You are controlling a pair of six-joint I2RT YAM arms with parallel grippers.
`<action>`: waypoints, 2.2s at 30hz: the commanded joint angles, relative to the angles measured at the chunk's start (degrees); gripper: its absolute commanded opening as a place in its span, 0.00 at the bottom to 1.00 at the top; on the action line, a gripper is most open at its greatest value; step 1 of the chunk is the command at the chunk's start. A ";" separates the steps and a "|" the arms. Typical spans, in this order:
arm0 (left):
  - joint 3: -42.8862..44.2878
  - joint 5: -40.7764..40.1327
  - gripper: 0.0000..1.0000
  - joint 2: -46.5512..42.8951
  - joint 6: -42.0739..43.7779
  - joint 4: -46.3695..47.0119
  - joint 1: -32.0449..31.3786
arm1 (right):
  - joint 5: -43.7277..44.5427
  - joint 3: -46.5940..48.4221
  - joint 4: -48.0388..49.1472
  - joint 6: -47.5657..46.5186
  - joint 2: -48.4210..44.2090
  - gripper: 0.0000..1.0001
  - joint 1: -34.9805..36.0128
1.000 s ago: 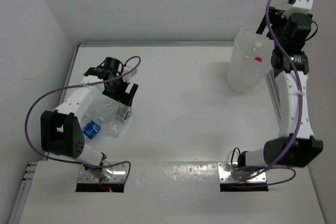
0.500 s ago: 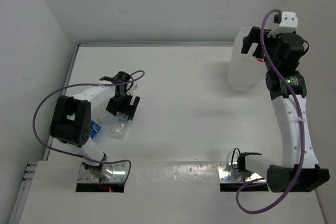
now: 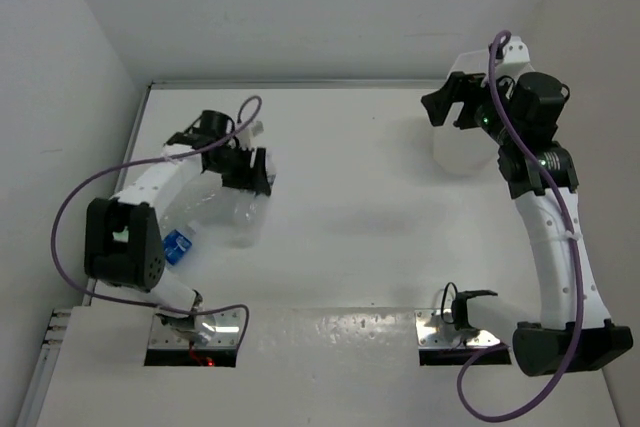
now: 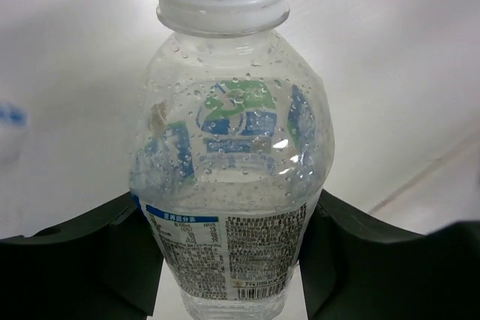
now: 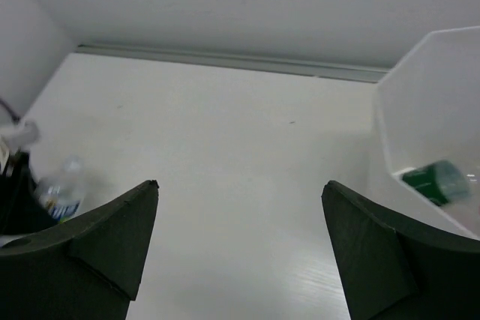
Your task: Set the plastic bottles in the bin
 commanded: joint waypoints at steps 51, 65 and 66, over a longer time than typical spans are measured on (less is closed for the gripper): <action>24.91 16.53 1.00 -9.53 -7.82 12.13 6.61 | 0.99 32.59 7.68 -2.03 17.78 0.00 -13.70; 24.13 -13.03 1.00 -3.12 15.40 -9.40 8.28 | 16.40 23.79 15.46 -13.38 27.70 0.48 -17.40; 24.12 -13.03 1.00 -2.50 17.33 -12.20 8.28 | 16.67 23.88 13.97 -12.33 27.79 0.61 -17.49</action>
